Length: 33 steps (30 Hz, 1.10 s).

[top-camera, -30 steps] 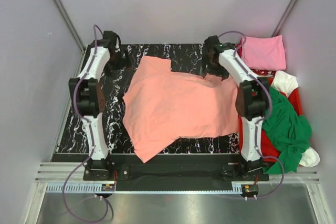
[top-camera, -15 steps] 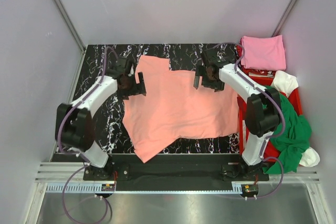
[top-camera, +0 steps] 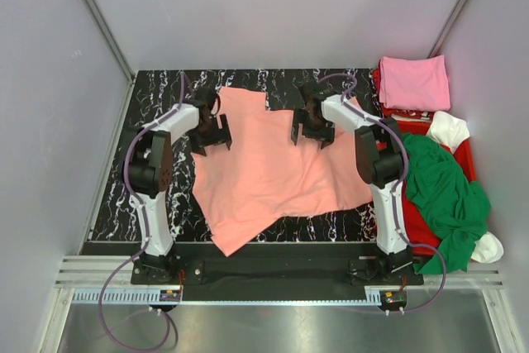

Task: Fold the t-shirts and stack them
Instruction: Flatten the tshirt out

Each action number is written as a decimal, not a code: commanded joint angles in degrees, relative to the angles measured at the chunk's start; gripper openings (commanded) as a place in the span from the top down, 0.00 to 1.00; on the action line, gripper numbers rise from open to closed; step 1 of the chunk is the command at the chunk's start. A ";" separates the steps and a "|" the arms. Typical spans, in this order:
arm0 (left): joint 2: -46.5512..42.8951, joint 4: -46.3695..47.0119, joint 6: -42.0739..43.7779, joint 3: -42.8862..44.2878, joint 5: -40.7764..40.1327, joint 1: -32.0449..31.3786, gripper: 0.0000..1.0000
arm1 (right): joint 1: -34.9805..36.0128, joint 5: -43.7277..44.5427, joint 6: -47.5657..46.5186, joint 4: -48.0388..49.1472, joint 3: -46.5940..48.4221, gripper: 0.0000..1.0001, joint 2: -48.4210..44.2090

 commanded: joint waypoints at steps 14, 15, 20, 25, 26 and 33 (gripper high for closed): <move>32.04 -20.98 10.63 58.00 -7.21 15.69 0.15 | 0.57 -17.74 5.95 -6.00 38.51 0.00 22.20; 33.28 -22.56 10.63 60.87 -7.38 16.39 0.14 | 0.49 -17.13 4.64 -6.61 38.60 0.00 21.59; 16.98 -15.48 8.88 41.46 -9.58 16.66 0.08 | 0.40 -6.85 -0.11 -5.13 26.94 0.00 8.95; -0.87 -15.72 7.38 31.21 -10.02 14.29 0.06 | 0.31 -0.18 1.02 -3.44 10.15 0.00 -6.53; -3.51 -15.38 6.94 28.49 -9.85 13.94 0.06 | 0.22 0.80 1.64 -3.62 7.77 0.00 -8.55; -30.11 -8.00 4.48 -4.99 -2.83 13.76 0.07 | 0.22 5.72 10.07 -0.20 -23.92 0.00 -29.27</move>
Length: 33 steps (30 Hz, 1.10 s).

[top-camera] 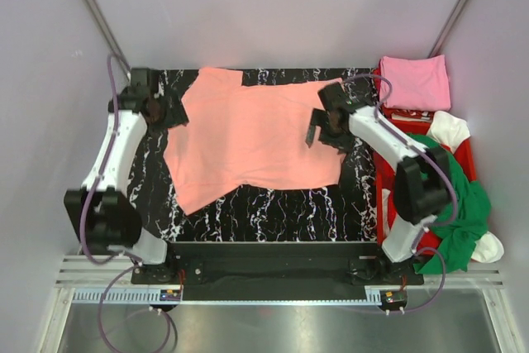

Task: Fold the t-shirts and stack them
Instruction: Flatten the tshirt out

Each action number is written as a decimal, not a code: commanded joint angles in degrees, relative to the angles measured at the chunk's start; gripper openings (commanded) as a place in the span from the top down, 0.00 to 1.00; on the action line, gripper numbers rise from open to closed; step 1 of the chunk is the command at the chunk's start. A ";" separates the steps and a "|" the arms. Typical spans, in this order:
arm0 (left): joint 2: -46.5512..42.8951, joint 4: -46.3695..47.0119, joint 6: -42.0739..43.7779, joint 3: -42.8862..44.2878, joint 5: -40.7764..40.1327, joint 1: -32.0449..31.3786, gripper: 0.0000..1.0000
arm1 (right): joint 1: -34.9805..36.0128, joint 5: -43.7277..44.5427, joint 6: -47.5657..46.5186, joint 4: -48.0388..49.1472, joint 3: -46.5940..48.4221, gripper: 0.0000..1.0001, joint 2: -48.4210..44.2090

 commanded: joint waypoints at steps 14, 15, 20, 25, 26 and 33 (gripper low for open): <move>-29.17 7.82 0.43 -35.12 9.28 -1.13 0.08 | -2.50 4.98 8.22 16.20 -24.58 0.26 -5.51; -29.87 8.43 0.69 -36.17 9.45 -1.13 0.08 | -2.50 5.33 7.95 16.90 -23.97 0.31 -3.59; -30.93 9.31 0.86 -37.06 9.46 -1.13 0.08 | -2.50 9.46 6.02 12.29 -18.45 1.00 -0.67; -32.25 10.63 1.04 -38.20 10.07 -1.14 0.08 | -2.42 13.68 1.12 -4.39 -8.52 0.98 -2.95; -32.51 10.81 1.13 -38.29 10.16 -1.22 0.08 | -2.42 13.60 0.14 -6.88 -3.88 0.89 -2.78; -33.04 11.33 0.95 -38.73 10.07 -1.22 0.08 | -0.39 21.58 -4.53 -10.07 -1.98 0.00 -8.66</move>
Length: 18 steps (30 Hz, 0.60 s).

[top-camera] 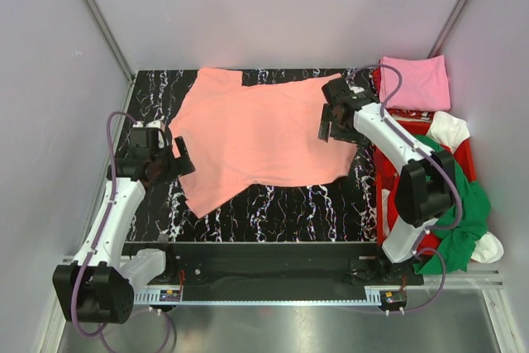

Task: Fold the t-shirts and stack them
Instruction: Flatten the tshirt out

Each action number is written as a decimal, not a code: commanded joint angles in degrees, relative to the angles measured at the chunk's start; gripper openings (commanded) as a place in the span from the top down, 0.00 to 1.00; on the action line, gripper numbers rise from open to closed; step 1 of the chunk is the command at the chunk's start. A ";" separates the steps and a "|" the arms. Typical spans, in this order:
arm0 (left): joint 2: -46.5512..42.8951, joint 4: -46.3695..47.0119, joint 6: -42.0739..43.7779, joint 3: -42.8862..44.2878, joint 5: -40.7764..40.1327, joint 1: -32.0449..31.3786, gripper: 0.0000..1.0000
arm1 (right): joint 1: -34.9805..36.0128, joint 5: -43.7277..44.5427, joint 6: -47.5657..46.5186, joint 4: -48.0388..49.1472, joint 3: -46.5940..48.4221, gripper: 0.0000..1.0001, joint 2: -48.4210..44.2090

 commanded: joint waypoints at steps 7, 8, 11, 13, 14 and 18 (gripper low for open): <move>-1.61 2.94 0.91 -0.83 1.44 -0.17 0.08 | 0.48 4.43 6.58 -1.45 -14.70 0.04 -11.46; -1.79 3.20 0.82 -0.91 1.53 -0.17 0.08 | 0.48 4.34 7.30 -0.31 -17.41 0.06 -13.13; -1.96 3.29 0.82 -1.00 1.61 -0.61 0.08 | 0.48 2.59 8.10 2.77 -21.03 0.14 -12.80; -1.96 3.38 0.82 -1.00 1.70 -0.70 0.08 | 0.39 2.58 7.57 4.70 -21.31 0.15 -10.78; -1.96 3.30 0.91 -1.00 1.79 -0.70 0.08 | 0.39 3.01 7.31 5.67 -21.31 0.18 -8.51; -2.32 3.29 0.91 -1.09 1.97 -1.05 0.08 | -1.19 2.76 6.43 9.98 -20.61 0.29 -3.22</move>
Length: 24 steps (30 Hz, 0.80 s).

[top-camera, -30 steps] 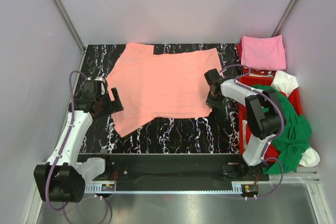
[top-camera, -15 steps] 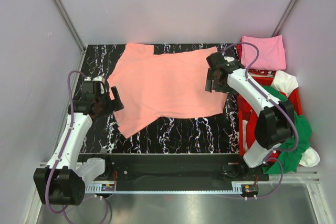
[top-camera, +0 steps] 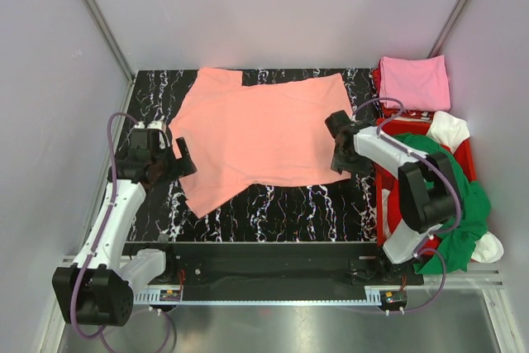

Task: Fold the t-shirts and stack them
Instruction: Flatten the tshirt out

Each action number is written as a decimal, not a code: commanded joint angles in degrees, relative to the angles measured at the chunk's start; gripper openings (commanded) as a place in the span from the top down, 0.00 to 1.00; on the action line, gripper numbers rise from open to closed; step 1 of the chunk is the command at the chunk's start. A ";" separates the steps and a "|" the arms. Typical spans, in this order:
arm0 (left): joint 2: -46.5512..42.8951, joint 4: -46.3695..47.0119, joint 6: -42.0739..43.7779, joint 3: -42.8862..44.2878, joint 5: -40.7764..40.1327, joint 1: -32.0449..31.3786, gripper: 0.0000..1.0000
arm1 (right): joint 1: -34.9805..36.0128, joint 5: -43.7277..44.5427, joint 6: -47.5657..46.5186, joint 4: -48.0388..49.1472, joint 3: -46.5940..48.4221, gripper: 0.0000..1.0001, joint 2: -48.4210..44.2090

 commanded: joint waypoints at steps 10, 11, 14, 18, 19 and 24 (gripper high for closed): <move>-1.81 2.66 1.15 -0.17 2.04 -0.81 0.08 | -3.15 1.69 -2.22 8.65 5.84 0.88 12.33; -1.81 2.75 1.15 -0.26 2.30 -0.81 0.08 | -3.15 1.69 -2.48 8.04 7.41 0.94 12.77; -1.73 3.01 1.24 -0.26 2.47 -0.81 0.08 | -2.36 1.52 -3.54 5.58 11.80 1.00 13.56; -1.55 3.10 1.33 -0.35 2.74 -0.81 0.08 | 2.10 4.58 -7.04 -3.53 25.74 1.00 17.41; -1.46 3.10 1.33 -0.35 2.74 -0.81 0.08 | 3.52 4.59 -7.84 -6.01 29.37 1.00 19.08; -1.11 3.28 1.24 -0.35 3.00 -0.90 0.08 | 11.61 7.75 -16.10 -16.39 50.20 0.91 30.60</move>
